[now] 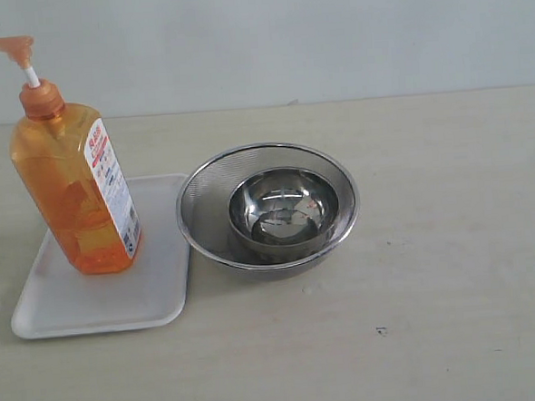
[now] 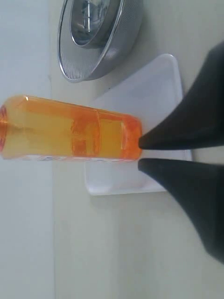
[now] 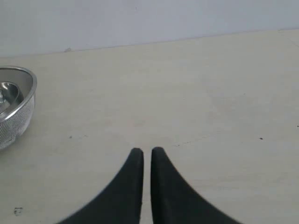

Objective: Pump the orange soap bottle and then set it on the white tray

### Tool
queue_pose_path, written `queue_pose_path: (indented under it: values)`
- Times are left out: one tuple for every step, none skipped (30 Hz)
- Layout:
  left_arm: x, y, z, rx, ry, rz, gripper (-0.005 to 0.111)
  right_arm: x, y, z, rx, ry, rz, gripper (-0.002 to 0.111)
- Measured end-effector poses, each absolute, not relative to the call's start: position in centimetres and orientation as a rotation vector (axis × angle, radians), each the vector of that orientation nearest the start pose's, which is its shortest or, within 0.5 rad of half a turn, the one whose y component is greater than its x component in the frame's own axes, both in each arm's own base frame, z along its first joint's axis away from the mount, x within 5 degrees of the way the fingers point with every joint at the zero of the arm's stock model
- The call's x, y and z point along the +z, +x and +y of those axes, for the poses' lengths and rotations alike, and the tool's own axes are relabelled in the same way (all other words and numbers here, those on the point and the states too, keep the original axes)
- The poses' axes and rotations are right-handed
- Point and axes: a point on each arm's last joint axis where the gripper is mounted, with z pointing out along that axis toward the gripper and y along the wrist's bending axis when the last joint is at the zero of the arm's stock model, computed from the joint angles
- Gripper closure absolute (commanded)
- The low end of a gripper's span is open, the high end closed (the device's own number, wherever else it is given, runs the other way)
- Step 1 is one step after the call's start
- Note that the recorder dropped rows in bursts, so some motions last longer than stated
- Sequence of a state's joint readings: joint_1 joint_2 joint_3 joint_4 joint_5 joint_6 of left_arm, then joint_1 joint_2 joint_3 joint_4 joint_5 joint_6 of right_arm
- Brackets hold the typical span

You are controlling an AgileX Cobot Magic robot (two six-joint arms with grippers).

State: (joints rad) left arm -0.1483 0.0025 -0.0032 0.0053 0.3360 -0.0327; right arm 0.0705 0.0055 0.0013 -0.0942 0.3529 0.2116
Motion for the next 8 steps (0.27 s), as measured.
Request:
queue_pose_path:
  values:
    - [18.38, 5.32, -0.79, -0.128, 0.105, 1.818, 0.1, 18.08, 5.37, 0.08, 0.106, 0.071, 1.842, 0.106]
    - [18.38, 5.32, -0.78, -0.123, 0.109, 1.817, 0.1, 18.08, 5.37, 0.08, 0.106, 0.071, 1.842, 0.106]
    - [18.38, 5.32, -0.78, -0.123, 0.109, 1.817, 0.1, 18.08, 5.37, 0.08, 0.106, 0.071, 1.842, 0.106]
    - [18.38, 5.32, -0.78, -0.123, 0.109, 1.817, 0.1, 18.08, 5.37, 0.09, 0.107, 0.072, 1.842, 0.106]
    - [18.38, 5.32, -0.78, -0.123, 0.109, 1.817, 0.1, 18.08, 5.37, 0.08, 0.106, 0.072, 1.842, 0.106]
    - [18.38, 5.32, -0.78, -0.123, 0.109, 1.817, 0.1, 18.08, 5.37, 0.08, 0.106, 0.072, 1.842, 0.106]
    - [18.38, 5.32, -0.78, -0.123, 0.109, 1.817, 0.1, 18.08, 5.37, 0.08, 0.106, 0.072, 1.842, 0.106]
    - [18.38, 5.32, -0.78, -0.123, 0.109, 1.817, 0.1, 18.08, 5.37, 0.08, 0.106, 0.072, 1.842, 0.106]
